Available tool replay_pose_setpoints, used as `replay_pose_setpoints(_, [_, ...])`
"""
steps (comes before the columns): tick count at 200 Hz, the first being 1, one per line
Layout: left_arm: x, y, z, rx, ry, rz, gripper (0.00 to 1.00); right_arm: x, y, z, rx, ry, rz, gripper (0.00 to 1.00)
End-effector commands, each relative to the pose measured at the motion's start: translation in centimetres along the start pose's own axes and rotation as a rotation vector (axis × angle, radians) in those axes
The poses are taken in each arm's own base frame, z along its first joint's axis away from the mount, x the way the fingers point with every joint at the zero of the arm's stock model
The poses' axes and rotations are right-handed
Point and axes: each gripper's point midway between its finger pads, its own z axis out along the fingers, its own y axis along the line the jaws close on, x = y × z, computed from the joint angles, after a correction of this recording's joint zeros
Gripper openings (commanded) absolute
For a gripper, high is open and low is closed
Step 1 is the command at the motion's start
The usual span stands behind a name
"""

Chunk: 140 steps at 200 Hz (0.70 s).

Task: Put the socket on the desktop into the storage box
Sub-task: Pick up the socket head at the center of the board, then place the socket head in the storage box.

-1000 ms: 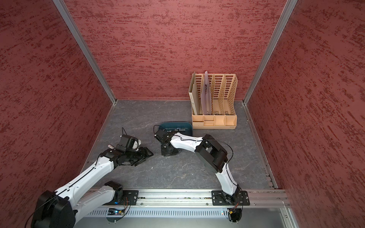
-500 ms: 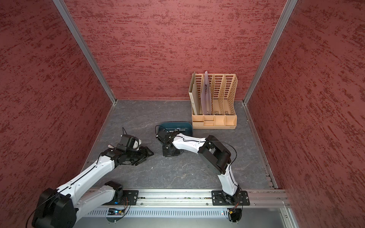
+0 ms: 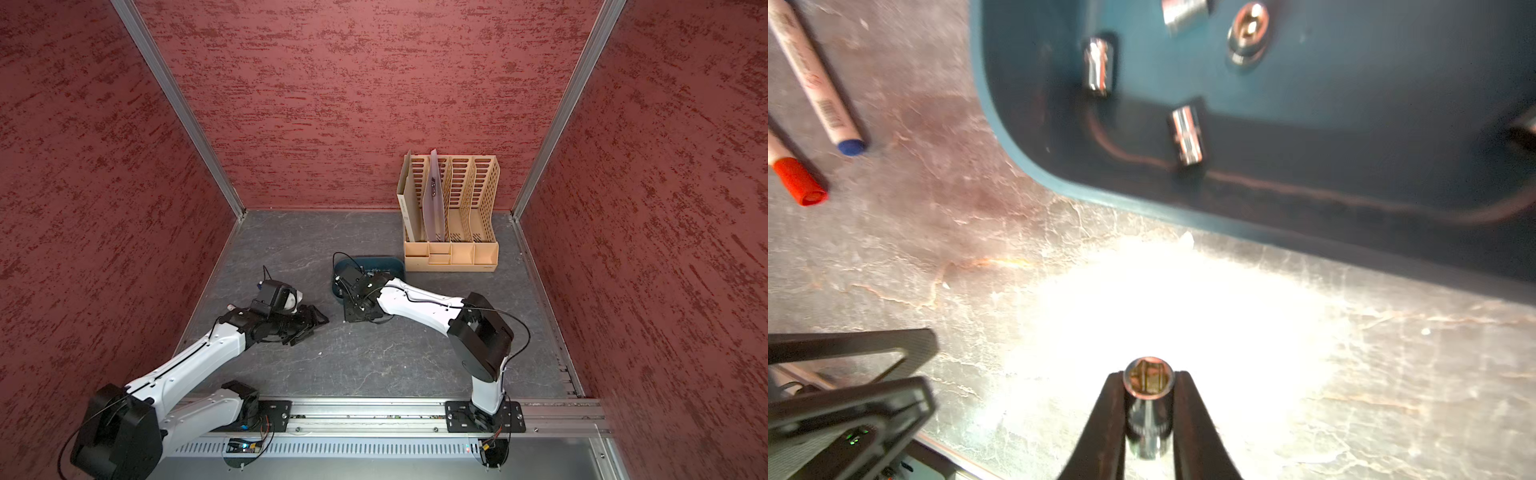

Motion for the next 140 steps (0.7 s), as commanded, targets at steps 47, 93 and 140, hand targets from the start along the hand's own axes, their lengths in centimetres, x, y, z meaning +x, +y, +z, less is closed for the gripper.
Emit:
replay_pose_setpoints(47, [-1.4, -4.4, 0.3, 0.063, -0.023, 0.058, 0.67, -5.0, -3.6, -3.0, 0.049, -0.119, 0.031, 0.14])
replay_pose_setpoints(93, [-1.5, -6.1, 0.9, 0.075, -0.011, 0.087, 0.67, -8.3, -7.4, -3.6, 0.115, -0.168, 0.083, 0.14])
replay_pose_setpoints(140, [-1.5, -6.6, 1.5, 0.074, 0.0, 0.095, 0.67, -10.7, -10.9, -3.1, 0.199, -0.2, 0.115, 0.14])
